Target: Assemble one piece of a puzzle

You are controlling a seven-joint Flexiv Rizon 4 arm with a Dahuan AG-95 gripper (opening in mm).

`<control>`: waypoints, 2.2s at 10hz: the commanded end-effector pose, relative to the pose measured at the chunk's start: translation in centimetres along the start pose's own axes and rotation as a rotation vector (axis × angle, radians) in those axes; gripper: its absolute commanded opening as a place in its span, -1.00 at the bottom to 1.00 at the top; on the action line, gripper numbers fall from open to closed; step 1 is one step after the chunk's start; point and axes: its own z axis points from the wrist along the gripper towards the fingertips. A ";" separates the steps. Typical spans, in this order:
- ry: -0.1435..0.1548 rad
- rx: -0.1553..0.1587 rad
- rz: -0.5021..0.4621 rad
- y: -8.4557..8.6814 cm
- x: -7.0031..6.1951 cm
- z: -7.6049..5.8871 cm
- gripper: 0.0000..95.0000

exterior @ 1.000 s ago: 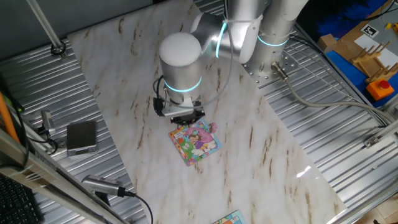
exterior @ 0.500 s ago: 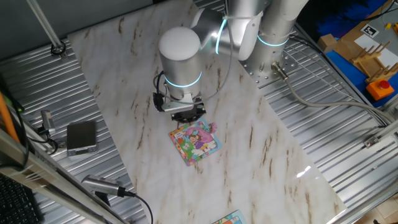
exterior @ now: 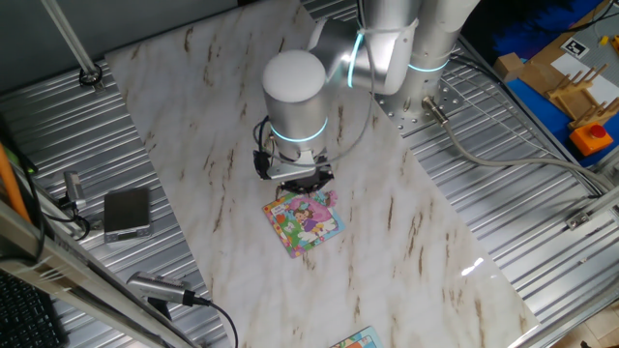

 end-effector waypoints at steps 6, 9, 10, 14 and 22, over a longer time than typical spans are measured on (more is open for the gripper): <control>0.002 0.000 0.006 2.1 -0.9 1.3 -1.00; -0.001 0.003 0.021 2.1 -0.9 1.2 -1.00; -0.001 0.002 0.017 2.1 -0.9 1.2 -1.00; -0.005 0.004 0.063 2.2 -0.9 1.2 -1.00; -0.030 -0.005 0.130 4.2 -0.5 1.9 -0.60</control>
